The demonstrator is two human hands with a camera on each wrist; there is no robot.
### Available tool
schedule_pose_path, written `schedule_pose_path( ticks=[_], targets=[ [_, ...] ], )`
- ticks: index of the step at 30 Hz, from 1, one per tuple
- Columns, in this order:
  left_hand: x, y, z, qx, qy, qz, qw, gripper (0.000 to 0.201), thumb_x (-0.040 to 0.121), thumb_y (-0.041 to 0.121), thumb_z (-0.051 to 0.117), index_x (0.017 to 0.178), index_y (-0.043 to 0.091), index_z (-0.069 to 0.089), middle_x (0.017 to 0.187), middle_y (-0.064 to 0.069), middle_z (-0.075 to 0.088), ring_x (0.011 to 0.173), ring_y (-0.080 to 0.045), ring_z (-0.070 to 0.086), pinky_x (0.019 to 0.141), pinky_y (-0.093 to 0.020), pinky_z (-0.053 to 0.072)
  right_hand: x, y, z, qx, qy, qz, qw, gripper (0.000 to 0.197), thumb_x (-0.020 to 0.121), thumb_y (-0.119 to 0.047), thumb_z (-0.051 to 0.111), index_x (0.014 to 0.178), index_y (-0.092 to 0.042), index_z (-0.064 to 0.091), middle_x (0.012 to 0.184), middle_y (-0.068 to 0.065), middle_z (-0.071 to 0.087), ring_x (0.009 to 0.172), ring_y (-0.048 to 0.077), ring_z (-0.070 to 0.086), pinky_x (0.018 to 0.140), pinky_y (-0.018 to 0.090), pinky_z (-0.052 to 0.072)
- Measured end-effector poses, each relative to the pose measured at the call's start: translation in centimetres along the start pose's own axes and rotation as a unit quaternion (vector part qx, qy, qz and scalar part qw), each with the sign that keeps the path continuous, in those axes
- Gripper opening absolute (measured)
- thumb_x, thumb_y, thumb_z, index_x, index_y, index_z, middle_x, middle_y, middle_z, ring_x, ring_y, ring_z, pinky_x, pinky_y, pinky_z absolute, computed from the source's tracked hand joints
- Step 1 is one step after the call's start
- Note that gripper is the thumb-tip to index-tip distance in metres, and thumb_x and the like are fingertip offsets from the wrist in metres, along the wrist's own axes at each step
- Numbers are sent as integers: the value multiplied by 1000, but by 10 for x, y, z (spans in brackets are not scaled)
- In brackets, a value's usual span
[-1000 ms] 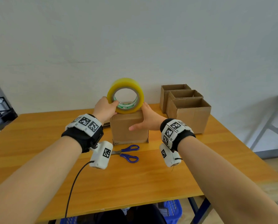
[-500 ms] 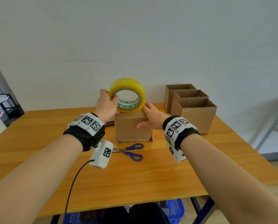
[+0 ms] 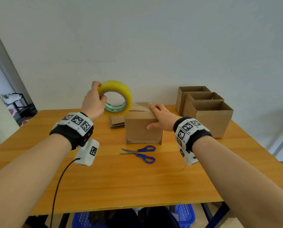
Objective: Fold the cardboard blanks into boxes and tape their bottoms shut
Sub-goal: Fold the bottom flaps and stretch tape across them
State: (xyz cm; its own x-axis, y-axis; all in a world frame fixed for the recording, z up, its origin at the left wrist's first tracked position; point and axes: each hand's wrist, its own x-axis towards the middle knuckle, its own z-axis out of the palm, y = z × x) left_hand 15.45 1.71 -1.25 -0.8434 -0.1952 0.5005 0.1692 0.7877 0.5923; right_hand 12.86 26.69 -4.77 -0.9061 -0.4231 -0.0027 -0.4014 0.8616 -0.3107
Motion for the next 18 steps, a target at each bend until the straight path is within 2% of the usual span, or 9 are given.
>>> schedule_pose_path(
  ticks=[5, 10, 14, 18],
  targets=[
    [3, -20, -9, 68, -1, 4, 998, 34, 95, 9, 45, 128, 11, 36, 100, -20, 52, 80, -37, 55, 67, -44, 44, 1, -1, 1, 1, 1, -1, 1000, 96, 84, -43, 66, 153, -18, 3, 153, 10, 14, 139, 28, 23, 113, 41, 31],
    [3, -28, -1, 93, -10, -10, 996, 27, 96, 9, 42, 122, 13, 35, 98, -20, 50, 76, -38, 55, 62, -42, 39, 0, 0, 1, 1, 4, -9, 1000, 95, 85, -42, 65, 153, -18, 3, 152, 10, 15, 138, 27, 23, 114, 39, 29],
    [0, -39, -1, 127, -19, -34, 991, 30, 97, 8, 42, 125, 13, 35, 103, -19, 46, 77, -37, 53, 63, -40, 38, -2, 5, -1, 0, 4, -2, 1000, 95, 85, -43, 65, 153, -17, 3, 153, 9, 13, 139, 27, 22, 114, 38, 29],
    [-1, -44, 0, 113, -28, -35, 993, 29, 97, 8, 42, 124, 12, 34, 101, -19, 44, 73, -36, 53, 60, -39, 38, -3, 5, -2, 3, 1, -1, 1000, 95, 85, -42, 65, 152, -17, 3, 153, 10, 13, 138, 27, 23, 114, 38, 29]
  ],
)
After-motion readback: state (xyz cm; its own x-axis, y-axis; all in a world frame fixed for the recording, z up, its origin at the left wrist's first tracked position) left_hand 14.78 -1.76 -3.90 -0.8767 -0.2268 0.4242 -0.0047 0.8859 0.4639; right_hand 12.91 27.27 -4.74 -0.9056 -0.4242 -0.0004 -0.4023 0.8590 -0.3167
